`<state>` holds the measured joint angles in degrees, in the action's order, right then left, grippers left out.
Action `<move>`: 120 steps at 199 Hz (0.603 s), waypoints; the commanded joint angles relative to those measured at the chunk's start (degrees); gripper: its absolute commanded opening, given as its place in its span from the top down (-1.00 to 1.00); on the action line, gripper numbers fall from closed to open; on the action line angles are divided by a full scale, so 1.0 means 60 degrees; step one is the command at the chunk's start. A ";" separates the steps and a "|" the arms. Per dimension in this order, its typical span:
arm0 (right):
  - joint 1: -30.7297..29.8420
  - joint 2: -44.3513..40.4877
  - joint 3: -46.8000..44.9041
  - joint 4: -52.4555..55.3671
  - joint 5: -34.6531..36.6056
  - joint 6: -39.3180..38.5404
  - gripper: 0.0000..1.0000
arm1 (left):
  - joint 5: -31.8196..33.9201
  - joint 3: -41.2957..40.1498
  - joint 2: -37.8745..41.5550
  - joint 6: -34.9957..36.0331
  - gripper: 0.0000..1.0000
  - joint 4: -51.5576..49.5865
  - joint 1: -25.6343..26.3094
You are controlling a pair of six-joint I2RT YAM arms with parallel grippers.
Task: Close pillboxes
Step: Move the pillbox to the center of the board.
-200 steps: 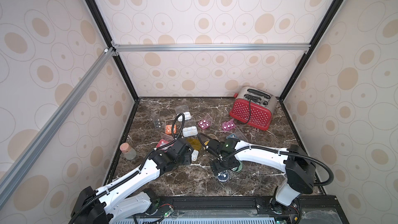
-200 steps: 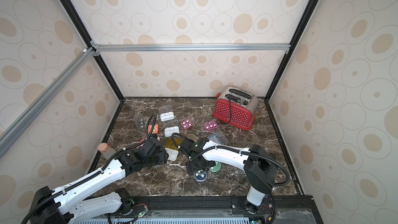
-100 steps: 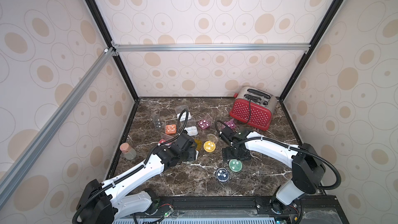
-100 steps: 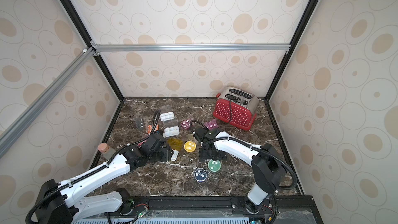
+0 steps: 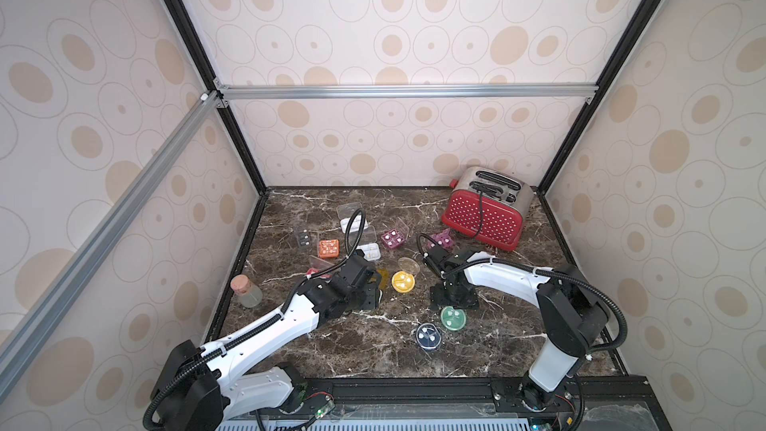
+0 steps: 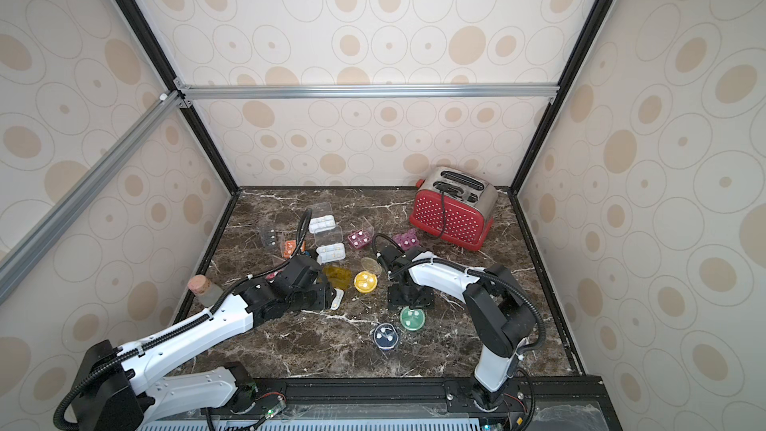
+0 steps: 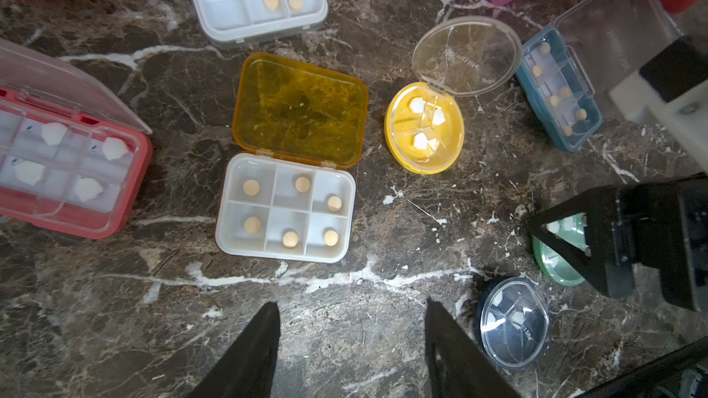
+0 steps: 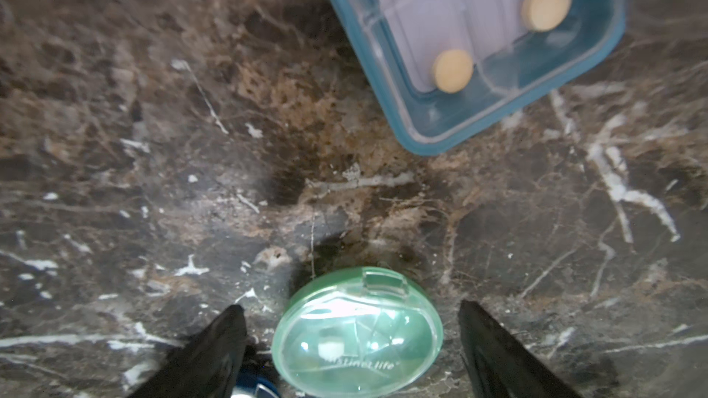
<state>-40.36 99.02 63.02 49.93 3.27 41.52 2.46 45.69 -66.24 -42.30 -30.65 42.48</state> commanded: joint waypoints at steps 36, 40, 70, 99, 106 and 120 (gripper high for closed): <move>-0.0018 -0.0288 -0.0797 -0.0160 -0.0237 0.0156 -0.59 | -0.0069 0.0399 -0.0137 0.0124 -0.21 0.0228 -0.0070; -0.0026 -0.0339 -0.0837 -0.0163 -0.0220 0.0169 -0.57 | -0.0086 0.0410 -0.0150 0.0122 -0.21 0.0255 -0.0076; -0.0096 -0.0718 -0.1145 -0.0190 -0.0251 0.0225 -0.46 | -0.0108 0.0366 -0.0251 0.0093 -0.21 0.0292 -0.0071; -0.0316 -0.0952 -0.1503 -0.0161 -0.0355 0.0434 -0.44 | -0.0137 0.0264 -0.0196 0.0027 -0.21 0.0370 -0.0068; -0.0404 -0.0997 -0.1584 -0.0198 -0.0401 0.0508 -0.45 | -0.0125 0.0254 -0.0181 0.0019 -0.21 0.0379 -0.0070; -0.0575 -0.1045 -0.1696 -0.0272 -0.0469 0.0687 -0.44 | -0.0131 0.0227 -0.0174 0.0008 -0.21 0.0392 -0.0074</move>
<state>-42.02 94.11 54.63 47.29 1.34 42.78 1.41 46.02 -67.59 -42.17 -28.97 42.48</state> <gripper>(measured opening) 0.758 0.604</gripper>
